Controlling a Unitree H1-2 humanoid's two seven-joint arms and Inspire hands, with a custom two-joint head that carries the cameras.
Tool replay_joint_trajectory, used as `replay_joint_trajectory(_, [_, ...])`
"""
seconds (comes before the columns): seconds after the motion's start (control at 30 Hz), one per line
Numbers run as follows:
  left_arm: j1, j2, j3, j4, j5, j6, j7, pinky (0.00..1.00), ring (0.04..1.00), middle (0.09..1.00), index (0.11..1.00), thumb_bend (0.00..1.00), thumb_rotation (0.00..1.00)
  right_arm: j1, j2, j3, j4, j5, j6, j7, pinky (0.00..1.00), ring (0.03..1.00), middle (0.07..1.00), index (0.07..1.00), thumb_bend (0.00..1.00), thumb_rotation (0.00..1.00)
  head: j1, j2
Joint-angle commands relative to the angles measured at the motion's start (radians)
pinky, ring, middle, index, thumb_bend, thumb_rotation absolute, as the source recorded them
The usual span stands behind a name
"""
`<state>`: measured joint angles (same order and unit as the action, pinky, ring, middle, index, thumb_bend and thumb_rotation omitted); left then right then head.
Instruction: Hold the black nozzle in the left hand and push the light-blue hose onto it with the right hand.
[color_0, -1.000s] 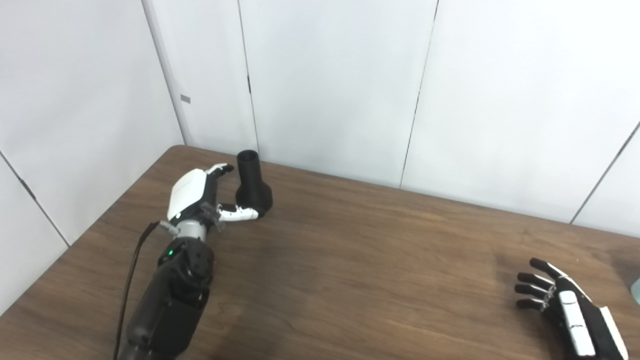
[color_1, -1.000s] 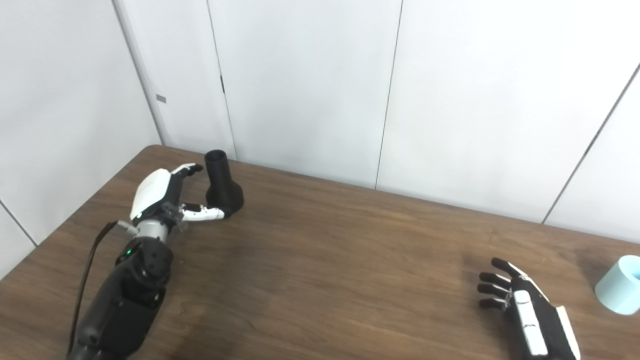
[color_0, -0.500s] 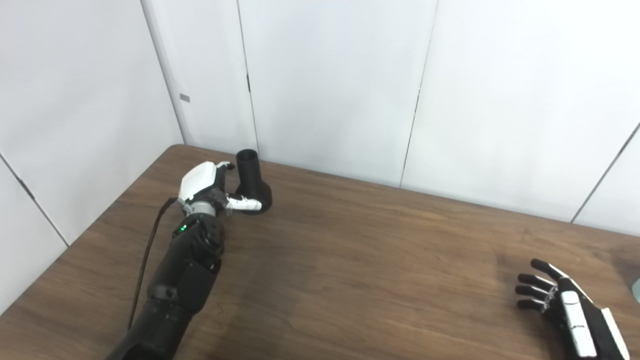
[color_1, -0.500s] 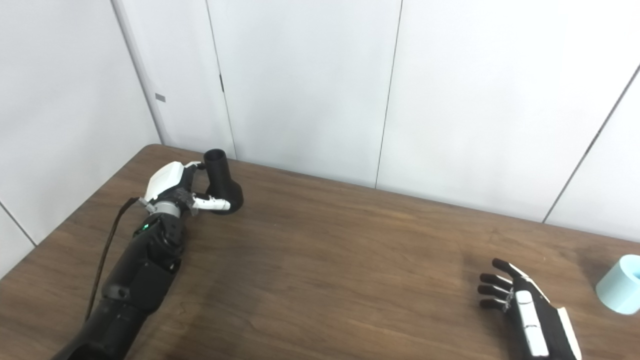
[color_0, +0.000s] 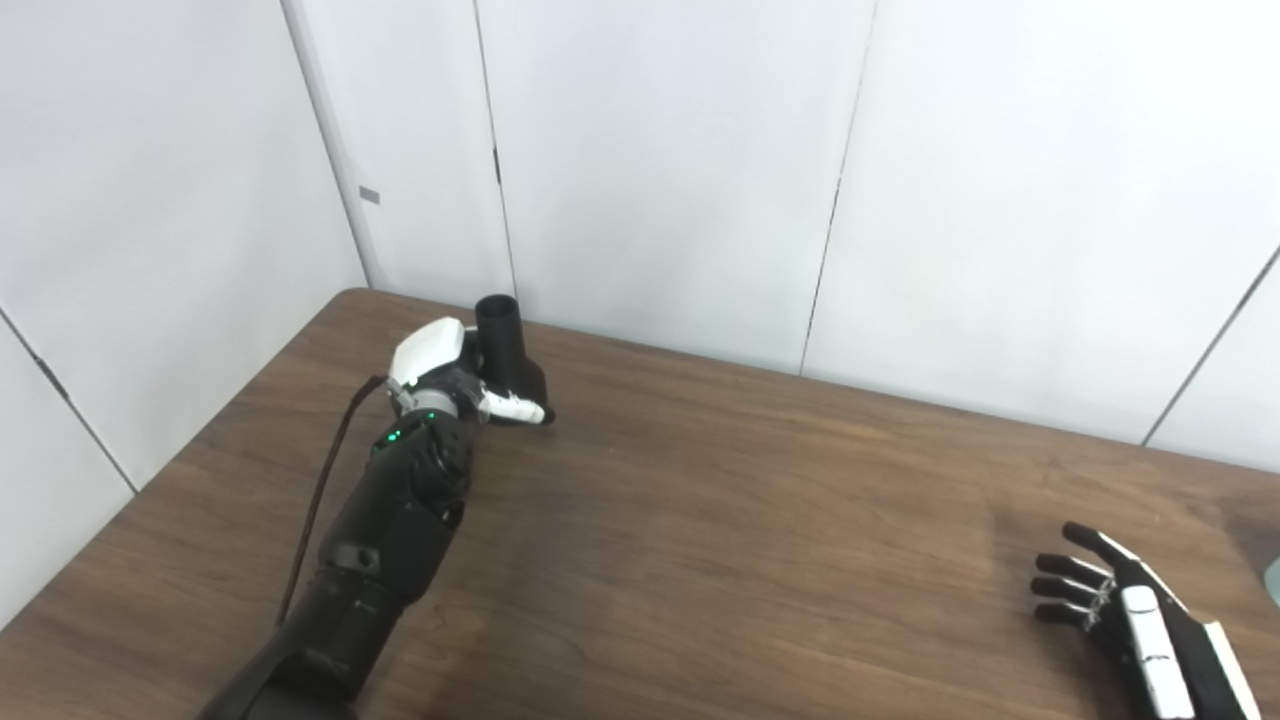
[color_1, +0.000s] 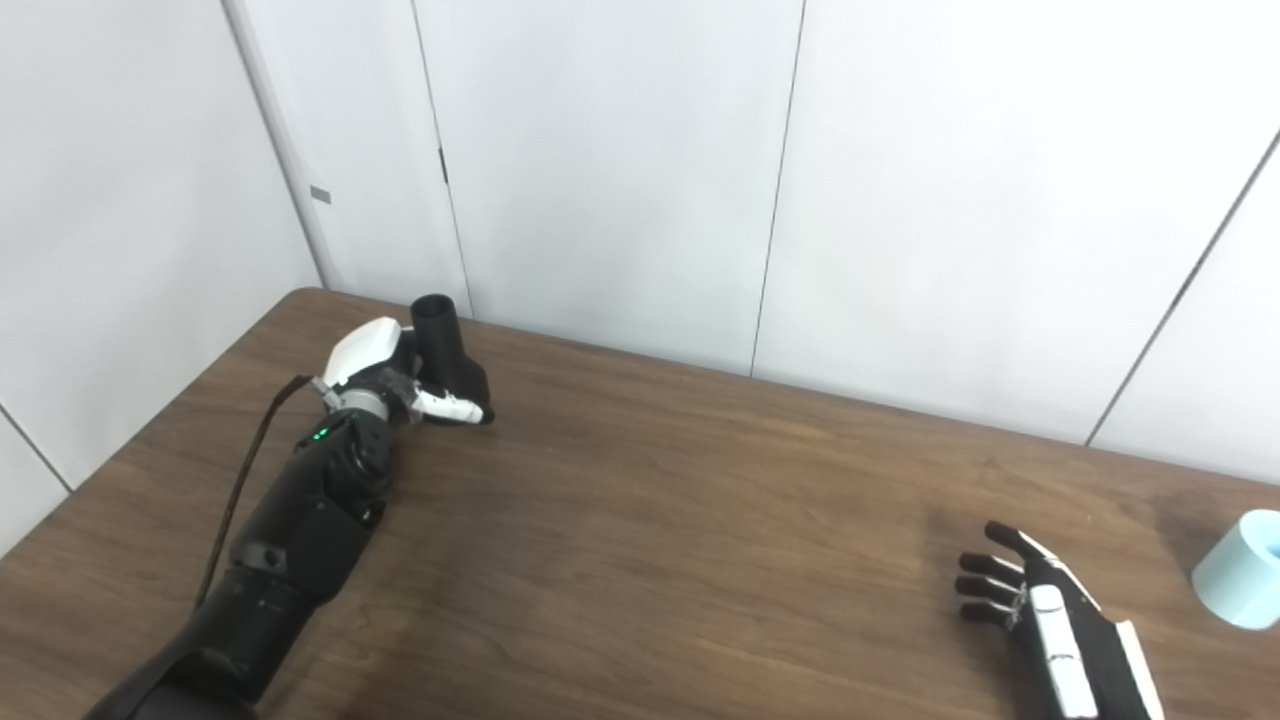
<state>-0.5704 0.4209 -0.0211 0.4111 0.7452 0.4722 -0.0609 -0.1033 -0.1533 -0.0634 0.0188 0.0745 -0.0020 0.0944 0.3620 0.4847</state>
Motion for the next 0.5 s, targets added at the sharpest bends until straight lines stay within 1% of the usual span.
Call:
replay_joint_trajectory(0.0, [-0.06,0.009,0.016,-0.006,0.042,-0.002,-0.028,0.76,0.866,0.855,0.795,1.0,0.28,0.004,0.0,0.0,-0.012,-0.003,0.006,-0.003,0.57,0.646,0.671,0.778,0.27,0.86,-0.001,0.002])
replay_joint_trajectory(0.1, [-0.069,-0.004,0.031,-0.003,0.098,-0.002,-0.069,0.72,0.847,0.842,0.786,1.0,0.29,0.003,0.001,0.001,-0.008,-0.005,0.0,-0.004,0.56,0.646,0.667,0.779,0.26,0.86,-0.004,0.005])
replay_joint_trajectory(0.13, [-0.068,-0.003,0.026,-0.003,0.114,-0.002,-0.077,0.72,0.842,0.838,0.783,1.0,0.29,0.003,0.001,0.002,-0.008,-0.007,0.001,-0.006,0.56,0.647,0.666,0.779,0.25,0.86,-0.005,0.005])
replay_joint_trajectory(0.17, [-0.068,-0.002,0.024,-0.003,0.126,-0.002,-0.082,0.66,0.796,0.799,0.765,1.0,0.28,0.004,0.001,0.003,-0.01,-0.009,0.003,-0.007,0.55,0.642,0.664,0.779,0.25,0.86,-0.005,0.006])
replay_joint_trajectory(0.27, [-0.062,0.008,0.005,-0.002,0.154,-0.003,-0.098,0.6,0.737,0.743,0.73,1.0,0.28,0.004,0.001,0.004,-0.012,-0.011,0.003,-0.008,0.55,0.636,0.66,0.779,0.25,0.86,-0.006,0.007])
replay_joint_trajectory(0.3, [-0.06,0.011,0.001,-0.002,0.159,-0.002,-0.103,0.58,0.723,0.727,0.717,1.0,0.26,0.003,0.0,0.005,-0.011,-0.012,0.002,-0.007,0.55,0.631,0.657,0.777,0.24,0.86,-0.006,0.007])
replay_joint_trajectory(0.37, [-0.057,0.032,-0.036,-0.002,0.185,-0.002,-0.135,0.56,0.725,0.72,0.698,1.0,0.22,0.003,-0.001,0.005,-0.012,-0.008,0.0,-0.005,0.54,0.626,0.652,0.776,0.24,0.86,-0.008,0.012])
replay_joint_trajectory(0.4, [-0.052,0.041,-0.055,-0.005,0.202,-0.003,-0.143,0.58,0.739,0.73,0.687,0.97,0.19,0.004,-0.002,0.007,-0.012,-0.014,-0.003,-0.007,0.54,0.622,0.647,0.775,0.23,0.87,-0.009,0.013])
replay_joint_trajectory(0.43, [-0.046,0.045,-0.067,-0.012,0.214,-0.003,-0.145,0.6,0.74,0.722,0.646,0.93,0.14,0.004,-0.003,0.008,-0.012,-0.019,-0.005,-0.009,0.54,0.615,0.64,0.773,0.23,0.87,-0.009,0.014])
replay_joint_trajectory(0.47, [-0.039,0.045,-0.07,-0.021,0.222,-0.003,-0.141,0.61,0.741,0.715,0.624,0.9,0.1,0.004,-0.003,0.008,-0.011,-0.022,-0.008,-0.01,0.54,0.615,0.639,0.773,0.23,0.87,-0.01,0.015])
